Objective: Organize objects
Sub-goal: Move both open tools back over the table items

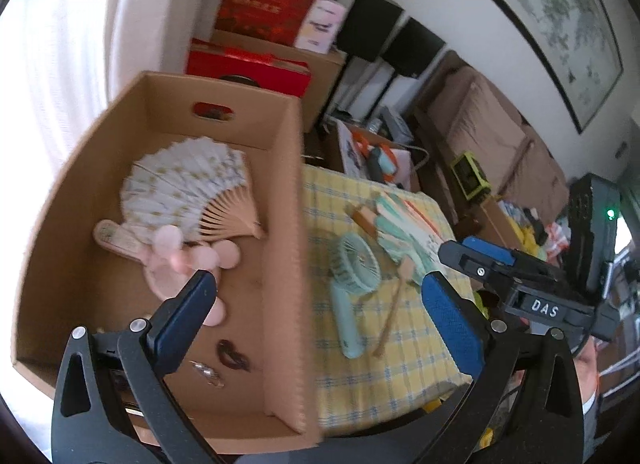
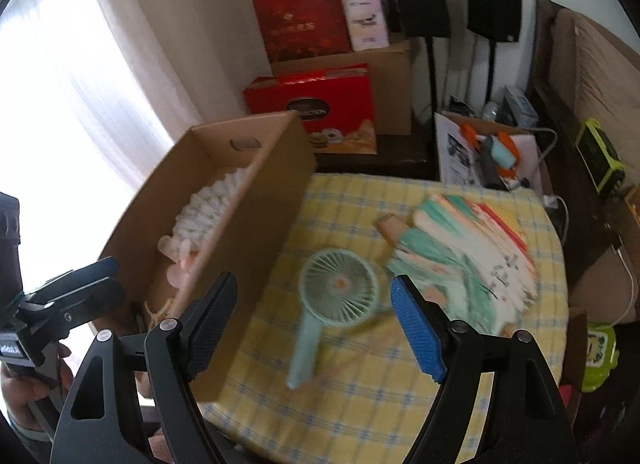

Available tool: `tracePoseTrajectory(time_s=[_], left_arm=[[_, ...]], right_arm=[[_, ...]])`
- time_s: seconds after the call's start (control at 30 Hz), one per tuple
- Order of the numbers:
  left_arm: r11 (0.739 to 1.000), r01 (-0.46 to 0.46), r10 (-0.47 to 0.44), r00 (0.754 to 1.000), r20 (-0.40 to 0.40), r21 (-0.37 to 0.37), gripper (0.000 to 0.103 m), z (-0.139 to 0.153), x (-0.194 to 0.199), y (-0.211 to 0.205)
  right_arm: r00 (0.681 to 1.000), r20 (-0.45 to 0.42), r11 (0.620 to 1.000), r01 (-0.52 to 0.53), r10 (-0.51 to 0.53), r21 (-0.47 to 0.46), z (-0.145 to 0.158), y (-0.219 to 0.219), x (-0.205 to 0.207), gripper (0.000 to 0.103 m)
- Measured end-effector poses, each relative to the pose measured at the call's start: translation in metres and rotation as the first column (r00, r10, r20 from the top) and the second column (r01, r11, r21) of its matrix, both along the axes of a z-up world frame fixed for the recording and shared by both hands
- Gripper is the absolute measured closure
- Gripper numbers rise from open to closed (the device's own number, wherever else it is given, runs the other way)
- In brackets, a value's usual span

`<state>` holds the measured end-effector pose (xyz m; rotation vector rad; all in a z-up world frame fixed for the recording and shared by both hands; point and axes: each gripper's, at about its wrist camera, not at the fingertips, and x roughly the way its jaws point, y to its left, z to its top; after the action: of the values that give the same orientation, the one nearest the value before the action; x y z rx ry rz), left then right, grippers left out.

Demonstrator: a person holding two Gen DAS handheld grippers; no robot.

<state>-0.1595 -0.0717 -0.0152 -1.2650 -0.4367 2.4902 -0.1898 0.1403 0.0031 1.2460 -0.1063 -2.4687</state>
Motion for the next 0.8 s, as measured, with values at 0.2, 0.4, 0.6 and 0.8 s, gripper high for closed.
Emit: tracePoseTrajectory(time_s=[0.2, 0.4, 0.6, 0.8], left_arm=[[0.995, 0.095, -0.094, 0.995, 0.029, -0.029, 0.000, -0.015, 0.006, 0.044], [0.980, 0.181, -0.177, 0.982, 0.059, -0.077, 0.000, -0.035, 0.012, 0.085], [0.962, 0.221, -0.212, 0.975, 0.070, -0.159, 0.000, -0.050, 0.018, 0.116], [0.941, 0.221, -0.213, 0.975, 0.058, -0.255, 0.000, -0.055, 0.020, 0.136]], right_arm=[[0.996, 0.036, 0.996, 0.083, -0.083, -0.011, -0.013, 0.055, 0.012, 0.022], [0.986, 0.076, 0.988, 0.150, -0.146, -0.042, -0.029, 0.095, 0.017, 0.022], [0.973, 0.101, 0.977, 0.210, -0.206, -0.031, -0.048, 0.129, 0.022, 0.022], [0.963, 0.080, 0.966, 0.255, -0.257, 0.038, -0.058, 0.148, 0.029, 0.022]])
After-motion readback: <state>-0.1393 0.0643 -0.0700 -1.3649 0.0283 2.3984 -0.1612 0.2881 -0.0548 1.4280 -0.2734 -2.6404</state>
